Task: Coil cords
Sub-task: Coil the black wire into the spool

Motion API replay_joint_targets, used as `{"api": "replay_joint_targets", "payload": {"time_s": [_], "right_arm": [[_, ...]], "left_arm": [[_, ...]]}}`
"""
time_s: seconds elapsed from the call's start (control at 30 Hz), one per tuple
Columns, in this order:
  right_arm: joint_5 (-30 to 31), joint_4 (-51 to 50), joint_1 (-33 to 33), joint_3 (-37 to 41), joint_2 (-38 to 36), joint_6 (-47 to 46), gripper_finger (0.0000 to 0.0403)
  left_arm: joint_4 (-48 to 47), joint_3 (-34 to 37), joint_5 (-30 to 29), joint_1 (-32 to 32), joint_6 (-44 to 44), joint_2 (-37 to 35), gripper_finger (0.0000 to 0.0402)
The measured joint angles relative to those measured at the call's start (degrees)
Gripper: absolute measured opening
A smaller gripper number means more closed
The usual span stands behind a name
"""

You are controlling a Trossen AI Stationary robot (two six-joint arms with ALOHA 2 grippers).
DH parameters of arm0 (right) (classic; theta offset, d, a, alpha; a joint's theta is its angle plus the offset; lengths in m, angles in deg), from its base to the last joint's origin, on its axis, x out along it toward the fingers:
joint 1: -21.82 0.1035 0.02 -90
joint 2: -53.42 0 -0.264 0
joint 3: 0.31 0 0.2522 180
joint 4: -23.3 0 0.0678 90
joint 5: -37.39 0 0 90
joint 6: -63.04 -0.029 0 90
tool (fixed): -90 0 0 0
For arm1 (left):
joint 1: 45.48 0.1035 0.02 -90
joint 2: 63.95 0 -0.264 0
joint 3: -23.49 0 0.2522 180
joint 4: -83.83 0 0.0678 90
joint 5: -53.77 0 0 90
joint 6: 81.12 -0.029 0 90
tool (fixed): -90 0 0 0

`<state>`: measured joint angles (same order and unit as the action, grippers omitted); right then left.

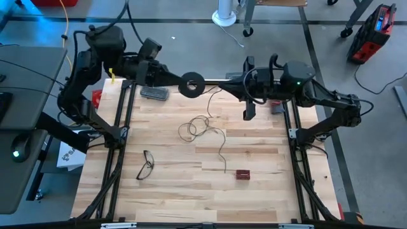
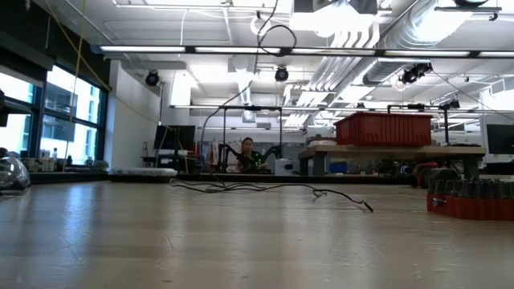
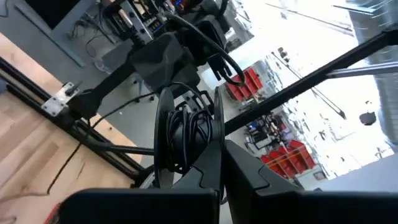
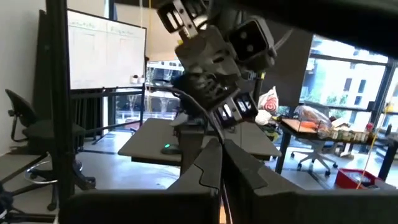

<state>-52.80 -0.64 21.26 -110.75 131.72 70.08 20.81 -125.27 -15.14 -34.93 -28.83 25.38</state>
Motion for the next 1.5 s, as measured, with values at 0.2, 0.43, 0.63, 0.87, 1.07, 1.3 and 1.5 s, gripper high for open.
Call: {"api": "replay_joint_targets", "payload": {"time_s": [0.2, 0.43, 0.63, 0.87, 1.07, 1.3, 1.5], "right_arm": [[-0.5, 0.2, 0.3, 0.0, 0.0, 0.8, 0.0], [-3.1, 0.0, 0.3, 0.0, 0.0, 0.5, 0.0], [-3.1, 0.1, 0.3, 0.0, -0.2, 0.5, 0.0], [-3.1, 0.2, 0.3, 0.0, -1.3, 0.5, 0.0], [-3.1, 0.4, 0.0, 0.0, -1.9, 0.8, 0.0], [-3.1, 1.9, -1.8, 0.0, -1.0, 1.0, 0.0], [-2.0, 3.2, -2.8, 0.0, -0.2, 1.0, 0.0]], "left_arm": [[0.4, 0.0, -4.0, 0.0, 0.1, -0.6, 0.0], [6.7, 0.0, -8.7, 0.8, 0.1, -2.2, 0.0], [8.1, 0.0, -9.5, 0.7, 0.7, -3.2, 0.0], [-4.1, 0.0, -8.1, -2.3, 4.1, -4.0, 0.0], [-6.4, 0.0, -7.9, -4.1, 6.2, -2.3, 0.0], [2.8, 0.0, 0.2, -5.9, 9.9, 2.6, 0.0], [17.0, 0.0, 8.3, -6.3, 14.6, 7.9, 0.0]]}}
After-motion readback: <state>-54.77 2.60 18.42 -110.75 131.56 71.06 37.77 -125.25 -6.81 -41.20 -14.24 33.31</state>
